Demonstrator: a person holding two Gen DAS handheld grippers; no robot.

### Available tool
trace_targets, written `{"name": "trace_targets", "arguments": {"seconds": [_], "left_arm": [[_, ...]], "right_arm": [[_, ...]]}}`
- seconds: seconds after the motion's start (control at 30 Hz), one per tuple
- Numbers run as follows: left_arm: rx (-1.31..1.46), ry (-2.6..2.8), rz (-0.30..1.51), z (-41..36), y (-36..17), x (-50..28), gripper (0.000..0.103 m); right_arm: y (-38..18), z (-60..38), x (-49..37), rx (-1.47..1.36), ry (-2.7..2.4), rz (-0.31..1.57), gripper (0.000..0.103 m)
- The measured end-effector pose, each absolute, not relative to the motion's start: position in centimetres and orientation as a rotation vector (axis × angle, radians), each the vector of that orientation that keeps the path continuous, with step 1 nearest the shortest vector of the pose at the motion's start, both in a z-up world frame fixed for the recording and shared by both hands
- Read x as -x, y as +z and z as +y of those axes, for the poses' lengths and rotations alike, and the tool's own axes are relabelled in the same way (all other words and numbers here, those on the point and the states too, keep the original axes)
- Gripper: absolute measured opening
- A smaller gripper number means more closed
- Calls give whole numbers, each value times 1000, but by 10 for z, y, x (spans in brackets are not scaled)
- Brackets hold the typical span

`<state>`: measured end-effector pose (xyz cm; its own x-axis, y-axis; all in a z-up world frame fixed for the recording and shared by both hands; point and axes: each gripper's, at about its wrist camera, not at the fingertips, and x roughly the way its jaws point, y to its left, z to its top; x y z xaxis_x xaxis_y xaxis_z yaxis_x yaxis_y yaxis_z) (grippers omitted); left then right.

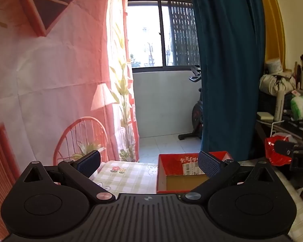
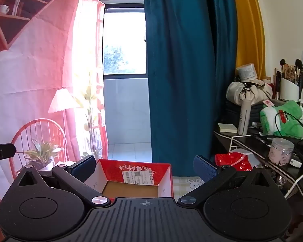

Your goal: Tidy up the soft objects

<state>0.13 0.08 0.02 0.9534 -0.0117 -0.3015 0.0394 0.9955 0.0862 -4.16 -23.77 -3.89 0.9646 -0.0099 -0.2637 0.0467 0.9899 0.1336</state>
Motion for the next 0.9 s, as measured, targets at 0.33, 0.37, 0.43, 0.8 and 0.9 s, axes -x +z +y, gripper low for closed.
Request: {"name": "trace_targets", "arguments": {"seconds": [0.33, 0.37, 0.43, 0.8, 0.9], "left_arm": [[-134, -1, 224, 1, 0, 9, 103], [-131, -10, 221, 1, 0, 10, 103], [-124, -26, 216, 2, 0, 12, 103], [-139, -17, 227, -2, 0, 13, 103], [-141, -14, 233, -2, 0, 11, 103]], "right_arm": [[-39, -240, 47, -138, -44, 246, 103], [-38, -240, 46, -138, -45, 248, 103], [-40, -240, 48, -139, -49, 244, 103], [-39, -239, 49, -132, -52, 242, 103], [-39, -239, 49, -131, -51, 241, 103]]}}
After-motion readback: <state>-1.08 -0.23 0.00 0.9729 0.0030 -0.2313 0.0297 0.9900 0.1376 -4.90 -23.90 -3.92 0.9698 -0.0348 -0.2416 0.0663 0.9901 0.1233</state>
